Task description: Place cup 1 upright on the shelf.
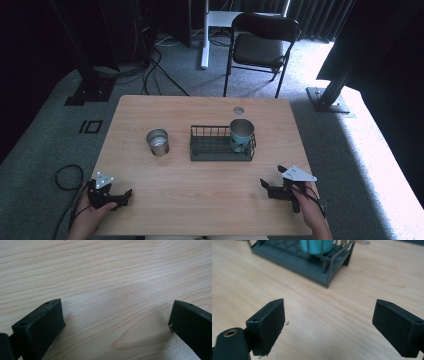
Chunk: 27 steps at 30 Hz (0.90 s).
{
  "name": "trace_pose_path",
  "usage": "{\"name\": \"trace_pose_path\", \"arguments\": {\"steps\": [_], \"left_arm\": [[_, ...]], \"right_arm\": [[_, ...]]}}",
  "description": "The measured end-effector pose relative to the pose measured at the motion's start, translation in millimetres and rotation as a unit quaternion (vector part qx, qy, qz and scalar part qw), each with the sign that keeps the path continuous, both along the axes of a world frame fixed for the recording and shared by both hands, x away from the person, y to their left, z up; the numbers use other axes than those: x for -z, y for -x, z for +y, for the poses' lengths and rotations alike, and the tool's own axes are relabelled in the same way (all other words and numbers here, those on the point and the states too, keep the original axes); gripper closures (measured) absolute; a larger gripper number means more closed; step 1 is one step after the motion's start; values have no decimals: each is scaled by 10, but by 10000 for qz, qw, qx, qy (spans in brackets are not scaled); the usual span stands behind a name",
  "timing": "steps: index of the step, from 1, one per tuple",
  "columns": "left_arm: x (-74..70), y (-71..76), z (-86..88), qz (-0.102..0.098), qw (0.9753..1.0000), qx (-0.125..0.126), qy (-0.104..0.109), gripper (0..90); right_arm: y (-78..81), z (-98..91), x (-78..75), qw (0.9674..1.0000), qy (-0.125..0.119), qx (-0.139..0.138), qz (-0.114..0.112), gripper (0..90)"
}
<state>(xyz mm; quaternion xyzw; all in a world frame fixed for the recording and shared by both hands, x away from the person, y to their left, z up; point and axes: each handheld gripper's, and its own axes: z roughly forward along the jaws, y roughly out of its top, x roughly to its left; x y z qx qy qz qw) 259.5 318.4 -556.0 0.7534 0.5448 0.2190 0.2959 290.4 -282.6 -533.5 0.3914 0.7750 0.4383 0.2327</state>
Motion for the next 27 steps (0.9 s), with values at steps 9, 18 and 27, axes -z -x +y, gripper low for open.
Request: {"name": "trace_pose_path", "arguments": {"steps": [9,18,27], "left_arm": [[0,0,0,-2,10000,3,-2,4],[0,0,0,-1,10000,0,-1,4],[0,0,0,-1,10000,2,-3,4]], "right_arm": [[88,-175,74,9994,57,111,336,108],[123,-285,157,9976,243,390,527,108],[104,-288,221,9960,403,337,729,108]]}}
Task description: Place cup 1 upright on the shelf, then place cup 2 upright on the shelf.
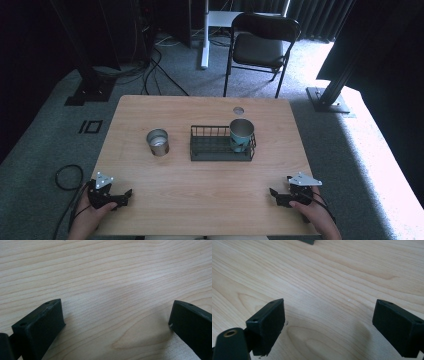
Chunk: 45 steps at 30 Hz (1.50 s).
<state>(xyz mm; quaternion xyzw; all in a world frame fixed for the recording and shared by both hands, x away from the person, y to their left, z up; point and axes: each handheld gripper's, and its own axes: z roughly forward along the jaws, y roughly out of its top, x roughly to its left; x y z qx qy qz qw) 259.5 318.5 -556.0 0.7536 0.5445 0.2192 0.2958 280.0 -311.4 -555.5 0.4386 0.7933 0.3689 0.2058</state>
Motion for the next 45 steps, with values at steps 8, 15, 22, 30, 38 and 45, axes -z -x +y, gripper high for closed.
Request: {"name": "trace_pose_path", "arguments": {"steps": [8,15,22,30,38,45], "left_arm": [[0,0,0,-1,10000,0,-1,4],[0,0,0,5,10000,-1,0,4],[-2,0,0,9,10000,0,-1,4],[-2,1,-2,6,10000,7,-2,4],[-12,12,-7,-28,9999,123,-27,5],[-107,-13,-27,-235,9994,181,172,5]], "right_arm": [[-48,53,21,9989,136,-332,288,109],[-48,52,21,9989,136,-327,293,109],[-48,52,21,9989,136,-328,293,109],[-49,52,21,9989,136,-328,294,109],[-49,52,21,9989,134,-328,295,109],[-49,52,21,9989,134,-329,296,109]]}}
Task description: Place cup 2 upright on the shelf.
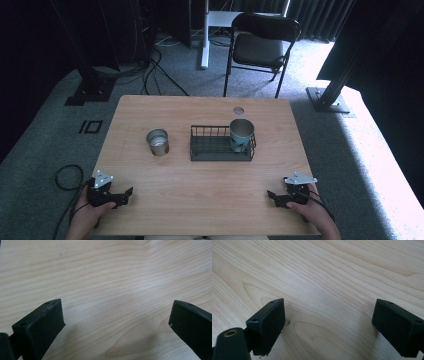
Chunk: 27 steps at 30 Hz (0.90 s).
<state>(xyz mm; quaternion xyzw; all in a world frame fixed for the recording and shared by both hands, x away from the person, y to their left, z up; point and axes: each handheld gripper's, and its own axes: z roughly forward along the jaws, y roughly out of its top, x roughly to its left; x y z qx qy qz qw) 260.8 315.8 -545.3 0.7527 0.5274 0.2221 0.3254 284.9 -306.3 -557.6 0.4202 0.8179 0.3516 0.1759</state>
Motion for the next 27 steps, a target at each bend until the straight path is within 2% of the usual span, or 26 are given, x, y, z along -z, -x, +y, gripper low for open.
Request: {"name": "trace_pose_path", "arguments": {"steps": [3,12,19,22,24,27], "left_arm": [[-34,-15,-20,-130,9997,80,214,5],[-41,-73,-88,-130,9994,182,256,4],[-100,-160,-170,-322,9983,276,399,5],[-115,-187,-189,-394,9984,260,324,5],[-151,-234,-223,-525,9974,309,393,4],[-166,-254,-237,-552,9969,364,417,5]], "right_arm": [[0,0,0,10000,-4,0,1,109],[0,0,0,10000,0,1,-1,109],[0,0,0,10000,-1,1,-1,109],[0,0,0,10000,-1,1,-1,109],[0,0,0,10000,-1,1,0,109],[0,0,0,10000,0,1,0,109]]}}
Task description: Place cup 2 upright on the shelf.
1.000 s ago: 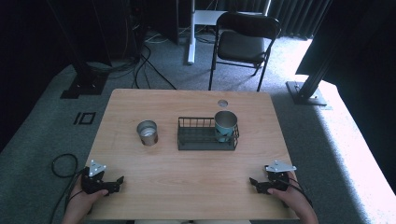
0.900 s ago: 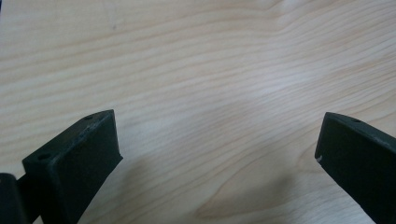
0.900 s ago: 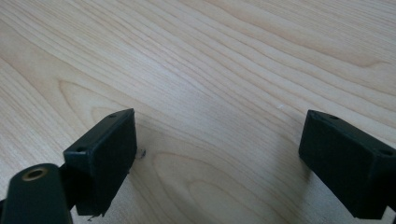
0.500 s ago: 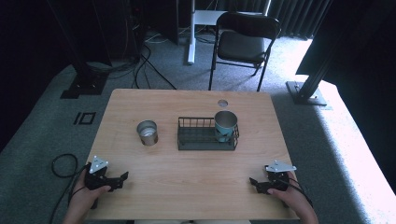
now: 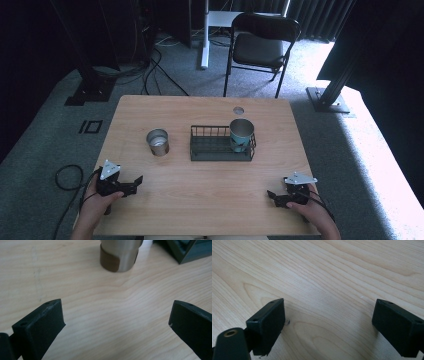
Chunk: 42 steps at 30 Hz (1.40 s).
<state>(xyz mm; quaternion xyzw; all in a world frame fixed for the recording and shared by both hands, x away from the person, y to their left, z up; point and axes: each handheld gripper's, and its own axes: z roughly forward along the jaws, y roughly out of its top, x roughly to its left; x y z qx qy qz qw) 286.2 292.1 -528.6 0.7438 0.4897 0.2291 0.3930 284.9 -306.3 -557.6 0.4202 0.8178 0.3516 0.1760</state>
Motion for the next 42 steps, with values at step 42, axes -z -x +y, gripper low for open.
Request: {"name": "trace_pose_path", "arguments": {"steps": [42], "left_arm": [[-182,-663,-313,-413,9987,269,138,5]], "right_arm": [[0,0,0,10000,1,0,3,109]]}}
